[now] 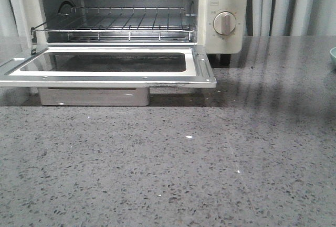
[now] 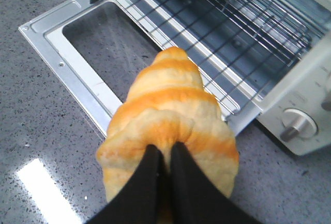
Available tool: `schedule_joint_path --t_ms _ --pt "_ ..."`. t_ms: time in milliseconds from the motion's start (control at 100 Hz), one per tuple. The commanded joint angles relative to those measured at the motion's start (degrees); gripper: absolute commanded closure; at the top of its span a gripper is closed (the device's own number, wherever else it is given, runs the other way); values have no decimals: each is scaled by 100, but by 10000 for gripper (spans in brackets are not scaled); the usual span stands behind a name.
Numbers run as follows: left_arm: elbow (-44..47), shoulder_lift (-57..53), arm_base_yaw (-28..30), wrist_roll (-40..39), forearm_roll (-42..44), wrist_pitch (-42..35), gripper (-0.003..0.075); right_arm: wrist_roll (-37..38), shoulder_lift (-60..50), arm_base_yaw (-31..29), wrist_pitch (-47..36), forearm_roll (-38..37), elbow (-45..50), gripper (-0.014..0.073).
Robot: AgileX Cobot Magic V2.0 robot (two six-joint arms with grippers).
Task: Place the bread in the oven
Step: 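Lift the croissant with the right gripper and carry it toward the oven, then lower the croissant onto the oven rack with the right gripper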
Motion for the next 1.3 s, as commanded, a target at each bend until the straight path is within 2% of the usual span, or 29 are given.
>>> schedule_joint_path --t_ms 0,840,1070,1290 --pt "-191 33 -45 -11 1 -355 742 -169 148 94 -561 -11 -356 669" --pt "-181 33 -45 -11 1 -355 742 -427 2213 353 -791 -98 -2209 669" --pt "-181 33 -45 -11 1 -355 742 -427 2513 342 -1201 -224 -2399 669" --pt "-181 33 -45 -11 1 -355 742 -427 2698 333 -1688 -725 -2417 669"
